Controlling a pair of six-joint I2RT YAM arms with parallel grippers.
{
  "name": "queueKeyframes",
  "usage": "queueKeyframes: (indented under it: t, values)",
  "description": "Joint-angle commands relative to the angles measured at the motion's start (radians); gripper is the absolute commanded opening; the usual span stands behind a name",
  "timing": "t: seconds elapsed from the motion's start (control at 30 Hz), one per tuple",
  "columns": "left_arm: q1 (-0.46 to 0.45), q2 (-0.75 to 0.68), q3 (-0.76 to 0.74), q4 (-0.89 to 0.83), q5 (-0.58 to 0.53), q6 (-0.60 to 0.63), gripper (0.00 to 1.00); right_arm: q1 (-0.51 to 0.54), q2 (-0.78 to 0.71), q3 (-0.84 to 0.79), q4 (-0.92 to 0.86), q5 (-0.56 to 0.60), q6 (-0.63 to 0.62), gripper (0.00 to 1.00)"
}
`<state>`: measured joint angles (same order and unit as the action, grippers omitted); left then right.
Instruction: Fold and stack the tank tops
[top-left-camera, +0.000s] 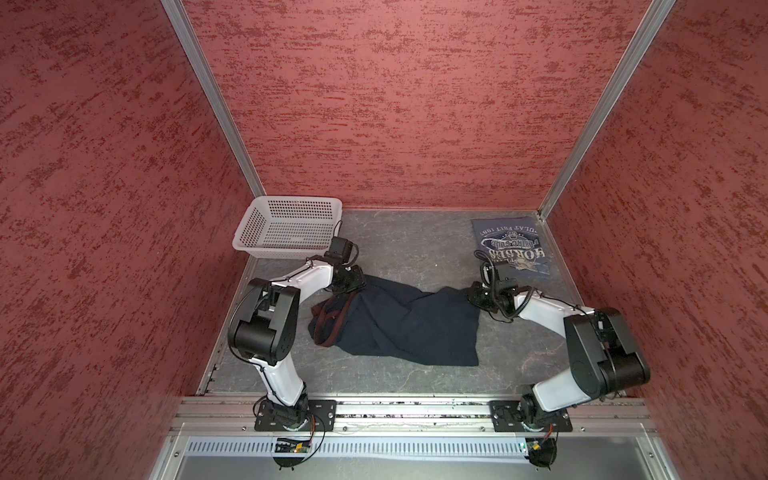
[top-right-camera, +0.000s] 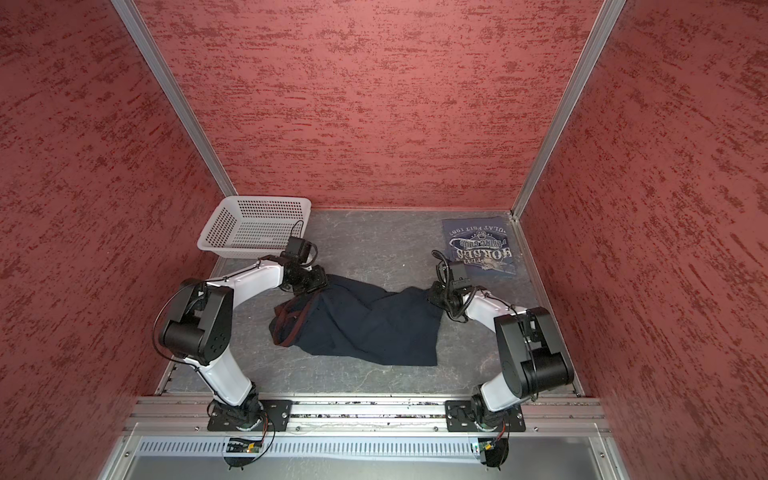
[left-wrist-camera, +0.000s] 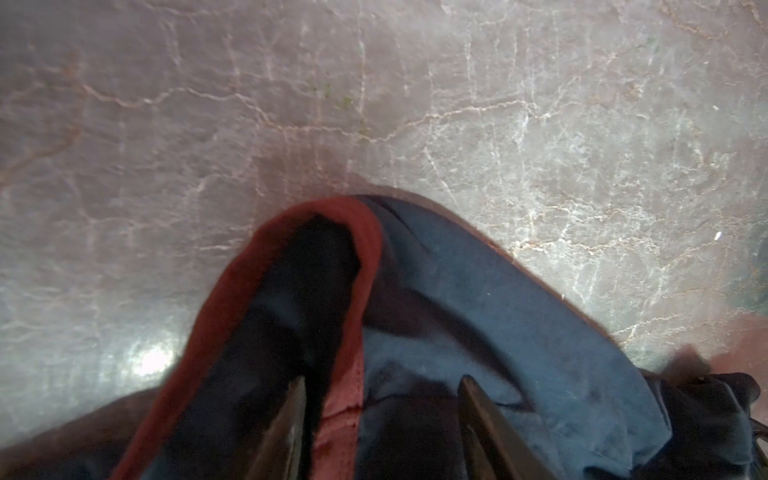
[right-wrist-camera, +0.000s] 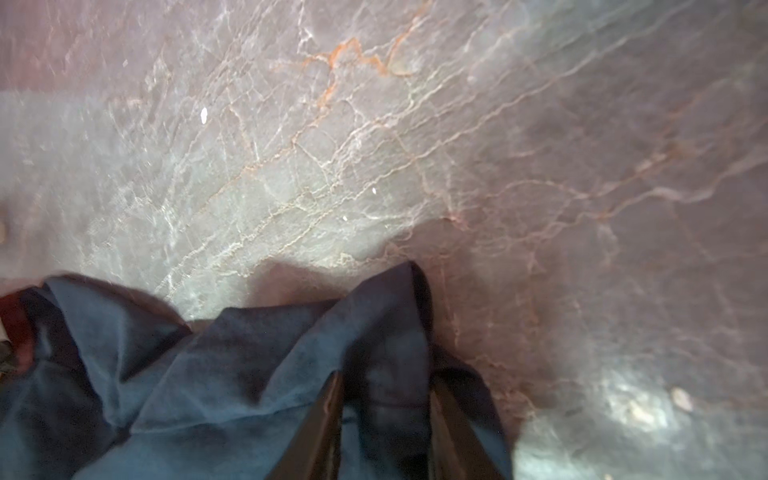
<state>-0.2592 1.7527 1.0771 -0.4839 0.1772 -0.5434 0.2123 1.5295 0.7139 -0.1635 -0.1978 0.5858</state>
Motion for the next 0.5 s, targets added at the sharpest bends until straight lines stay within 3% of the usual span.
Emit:
queueKeyframes:
  t: [0.0, 0.23, 0.47]
  values:
    - [-0.003, -0.013, -0.014, 0.016, 0.005, 0.005, 0.58, -0.003, -0.034, 0.026, -0.008, 0.012, -0.019, 0.26]
    - [-0.014, -0.055, -0.048, 0.027, -0.011, 0.009, 0.51, -0.003, -0.159, 0.018, -0.107, 0.09, -0.034, 0.08]
    - [-0.035, -0.049, -0.047, 0.036, -0.008, 0.014, 0.33, -0.003, -0.338, -0.041, -0.186, 0.114, -0.011, 0.02]
